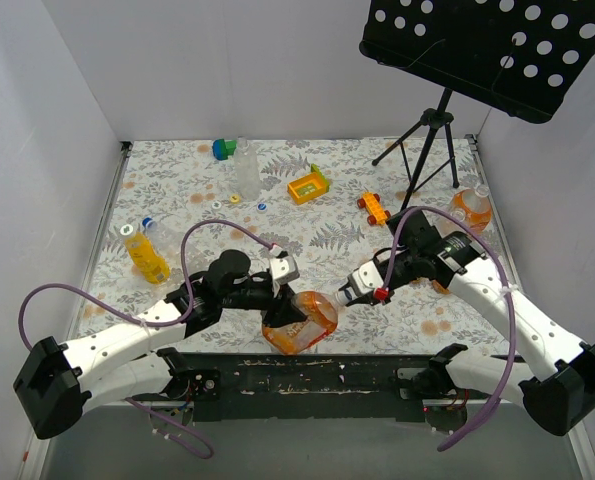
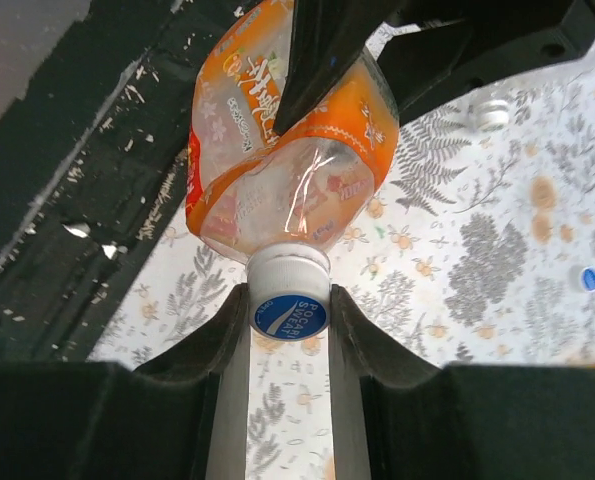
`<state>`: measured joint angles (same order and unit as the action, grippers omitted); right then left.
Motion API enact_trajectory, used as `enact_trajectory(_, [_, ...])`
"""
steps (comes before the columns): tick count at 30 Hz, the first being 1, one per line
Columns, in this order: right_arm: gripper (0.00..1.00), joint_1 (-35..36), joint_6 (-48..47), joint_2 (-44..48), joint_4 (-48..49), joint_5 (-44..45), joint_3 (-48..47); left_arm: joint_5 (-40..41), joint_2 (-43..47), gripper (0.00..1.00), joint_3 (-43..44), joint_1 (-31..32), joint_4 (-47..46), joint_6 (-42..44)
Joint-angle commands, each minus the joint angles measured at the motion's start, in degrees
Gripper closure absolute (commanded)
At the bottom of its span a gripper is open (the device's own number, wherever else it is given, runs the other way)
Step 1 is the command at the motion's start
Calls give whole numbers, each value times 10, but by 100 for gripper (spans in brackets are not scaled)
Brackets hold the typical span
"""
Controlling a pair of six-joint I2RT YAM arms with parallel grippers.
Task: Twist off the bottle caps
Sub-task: Unscrew the bottle cap from the plastic bottle.
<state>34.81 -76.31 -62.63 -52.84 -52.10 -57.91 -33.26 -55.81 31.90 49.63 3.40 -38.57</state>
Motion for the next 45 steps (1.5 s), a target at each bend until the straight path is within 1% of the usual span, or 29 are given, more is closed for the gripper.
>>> enact_trajectory(1, [99,-4,-118,8,-22,24,-11,-20,6,100,8,-1,19,14])
enact_trajectory(4, [99,-4,-146,19,-28,-2,4,-22,0,100,7,-1,13,14])
enact_trajectory(8, [99,-3,-149,29,-27,-7,21,-23,-7,100,11,-1,12,14])
enact_trajectory(16, [99,-11,-127,34,-25,-38,25,-23,-12,100,14,-1,10,10])
enact_trajectory(18, [94,-14,-111,37,-18,-43,25,-23,-11,100,12,-1,10,9])
enact_trajectory(23, [77,-24,-56,46,5,-52,27,-23,-10,100,10,-1,10,9])
enact_trajectory(24, [73,-26,-41,48,13,-55,29,-23,-8,100,10,-1,10,9])
enact_trajectory(28, [61,-41,27,59,39,-65,29,-23,-7,100,8,-1,10,9])
enact_trajectory(31, [49,-54,76,69,56,-72,35,-20,-4,100,6,-1,10,9])
enact_trajectory(32, [40,-60,85,75,59,-72,39,-19,-3,100,5,-1,10,8])
enact_trajectory(33, [34,-65,97,81,66,-70,47,-18,0,100,4,-1,10,8])
enact_trajectory(34, [31,-71,103,87,70,-66,54,-16,0,100,4,-1,10,9])
enact_trajectory(41, [29,-113,144,131,79,-72,90,-8,8,100,0,-1,10,9])
enact_trajectory(45, [27,-124,199,143,92,-70,95,-5,11,100,1,-1,10,8])
